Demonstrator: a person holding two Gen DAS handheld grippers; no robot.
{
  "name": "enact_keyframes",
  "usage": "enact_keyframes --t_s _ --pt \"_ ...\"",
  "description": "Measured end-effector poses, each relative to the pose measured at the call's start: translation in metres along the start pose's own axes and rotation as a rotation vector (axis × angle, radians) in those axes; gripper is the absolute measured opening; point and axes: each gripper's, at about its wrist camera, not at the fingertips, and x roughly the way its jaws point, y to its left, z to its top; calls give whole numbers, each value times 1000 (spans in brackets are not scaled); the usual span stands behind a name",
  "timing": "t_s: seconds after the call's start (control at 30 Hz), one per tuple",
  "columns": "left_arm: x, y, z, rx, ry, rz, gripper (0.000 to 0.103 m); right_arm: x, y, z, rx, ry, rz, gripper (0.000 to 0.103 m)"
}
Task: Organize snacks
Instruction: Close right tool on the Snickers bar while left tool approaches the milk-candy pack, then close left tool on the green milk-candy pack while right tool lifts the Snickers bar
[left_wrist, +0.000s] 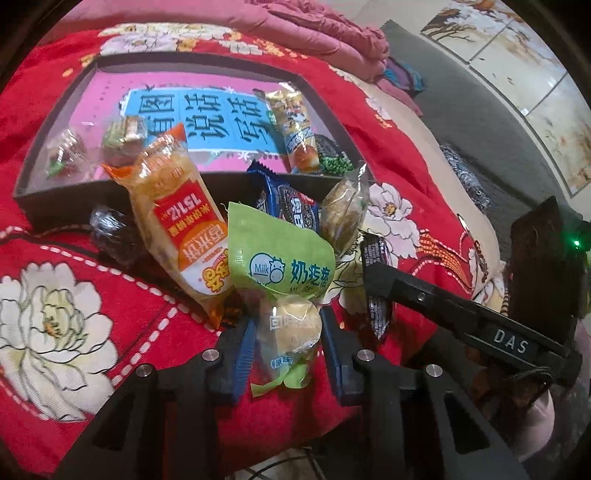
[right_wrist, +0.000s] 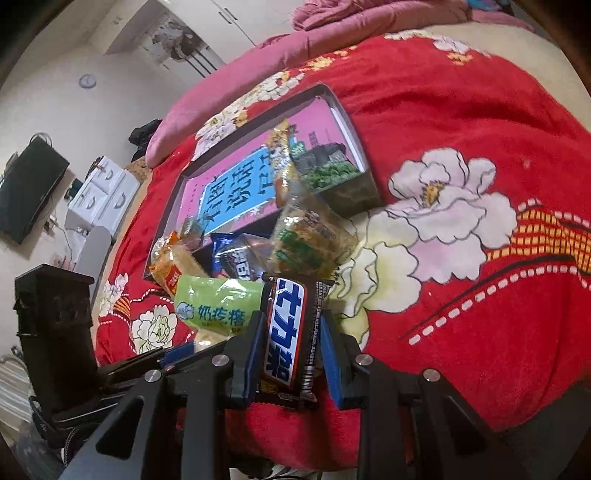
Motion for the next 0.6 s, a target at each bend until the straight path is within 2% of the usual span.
enact_keyframes --t_s 0.27,0.6 --pt "-31 7 4 7 -68 -3 35 -10 16 2 -67 -37 -25 30" --pt "-60 19 17 4 -164 16 35 -21 25 9 -77 -77 -25 30"
